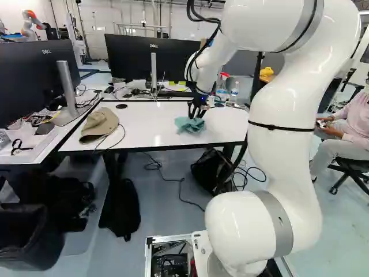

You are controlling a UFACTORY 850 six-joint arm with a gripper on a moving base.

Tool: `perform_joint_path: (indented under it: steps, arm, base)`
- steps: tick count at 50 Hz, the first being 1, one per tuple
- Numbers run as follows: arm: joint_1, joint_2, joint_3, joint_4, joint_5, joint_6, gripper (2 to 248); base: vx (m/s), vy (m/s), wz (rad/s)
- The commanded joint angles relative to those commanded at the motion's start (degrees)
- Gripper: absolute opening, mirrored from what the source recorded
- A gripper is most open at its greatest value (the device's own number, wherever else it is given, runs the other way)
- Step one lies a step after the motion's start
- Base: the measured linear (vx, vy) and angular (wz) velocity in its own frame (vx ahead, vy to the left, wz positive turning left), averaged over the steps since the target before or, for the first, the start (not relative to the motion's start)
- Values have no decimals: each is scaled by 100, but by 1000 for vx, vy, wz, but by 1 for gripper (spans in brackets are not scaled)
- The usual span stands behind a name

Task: Clean the table with the green towel

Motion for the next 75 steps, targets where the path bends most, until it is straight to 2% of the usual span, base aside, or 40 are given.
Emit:
perform_joint_path:
  steps: [20,26,63,75]
  arm:
    - [274,-317,-421,0,0,0,41]
    - [276,-314,-420,0,0,0,41]
    - [284,244,-303,0,0,0,41]
    - [394,327,-304,0,0,0,41]
  base:
    - [0,0,0]
    - [0,0,0]
    - [0,0,0]
    - [0,0,0]
